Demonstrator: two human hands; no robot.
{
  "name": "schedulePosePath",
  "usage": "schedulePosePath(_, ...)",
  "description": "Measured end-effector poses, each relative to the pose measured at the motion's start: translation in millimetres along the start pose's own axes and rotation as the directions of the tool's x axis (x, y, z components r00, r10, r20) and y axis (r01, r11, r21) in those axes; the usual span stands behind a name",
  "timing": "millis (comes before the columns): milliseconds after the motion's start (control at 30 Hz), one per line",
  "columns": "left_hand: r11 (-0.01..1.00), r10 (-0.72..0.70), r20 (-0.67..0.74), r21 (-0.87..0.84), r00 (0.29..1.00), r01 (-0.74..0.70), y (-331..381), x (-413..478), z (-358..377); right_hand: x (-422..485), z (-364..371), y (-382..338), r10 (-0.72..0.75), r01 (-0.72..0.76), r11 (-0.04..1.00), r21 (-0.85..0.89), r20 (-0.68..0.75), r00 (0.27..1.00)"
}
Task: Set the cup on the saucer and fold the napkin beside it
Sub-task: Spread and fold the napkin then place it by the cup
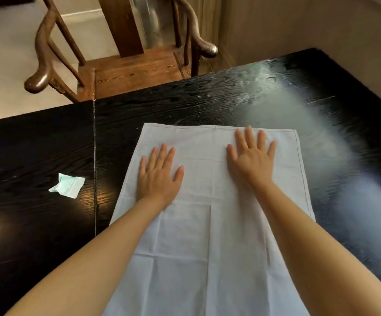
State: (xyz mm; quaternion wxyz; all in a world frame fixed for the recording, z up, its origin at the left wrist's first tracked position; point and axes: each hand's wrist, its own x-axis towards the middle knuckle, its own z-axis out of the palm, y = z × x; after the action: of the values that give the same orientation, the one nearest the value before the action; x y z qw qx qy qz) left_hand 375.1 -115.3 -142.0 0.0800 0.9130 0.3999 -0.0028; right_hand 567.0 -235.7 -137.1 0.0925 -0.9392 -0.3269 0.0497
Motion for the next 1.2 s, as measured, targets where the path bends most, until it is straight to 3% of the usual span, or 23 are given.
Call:
schedulePosePath(200, 0.989, -0.143, 0.061, -0.019, 0.988, 0.144, 23, 21, -6, -1, -9, 30, 0.011, -0.011, 1.000, -0.019, -0.005, 1.000)
schedulePosePath(267, 0.998, 0.042, 0.046, -0.047, 0.998, -0.040, 60, 33, -6, 0, -8, 29, 0.010, -0.010, 1.000, -0.027, -0.009, 1.000)
schedulePosePath(333, 0.967, 0.249, 0.078, -0.068, 0.965, -0.244, 99, 39, -2, 1, -8, 30, 0.014, -0.014, 0.999, -0.032, -0.016, 1.000)
schedulePosePath(367, 0.960, 0.277, 0.091, -0.075, 0.957, -0.271, 109, 44, 0, 1, -7, 31, 0.013, -0.014, 0.999, -0.034, -0.017, 1.000)
schedulePosePath(700, 0.999, 0.045, 0.047, -0.003, 0.998, -0.044, -8, 63, -9, 1, -9, 33, 0.011, -0.011, 1.000, -0.025, -0.007, 1.000)
schedulePosePath(867, 0.999, -0.031, 0.064, -0.033, 0.997, 0.033, -2, 42, -10, 1, -10, 35, -0.027, 0.027, 1.000, -0.014, 0.002, 1.000)
schedulePosePath(1000, 0.997, 0.037, 0.048, -0.070, 0.998, -0.033, 27, -21, -4, -11, -16, 25, -0.025, 0.025, 0.999, -0.035, 0.018, 1.000)
schedulePosePath(1133, 0.999, 0.010, 0.016, -0.033, 1.000, -0.010, 18, -64, 3, -79, -7, -45, -0.230, 0.230, 0.973, 0.004, 0.074, 0.970)
schedulePosePath(1200, 1.000, -0.004, -0.022, -0.029, 1.000, 0.003, 6, -77, 5, -118, 3, -65, -0.249, 0.245, 0.968, 0.049, 0.134, 0.959)
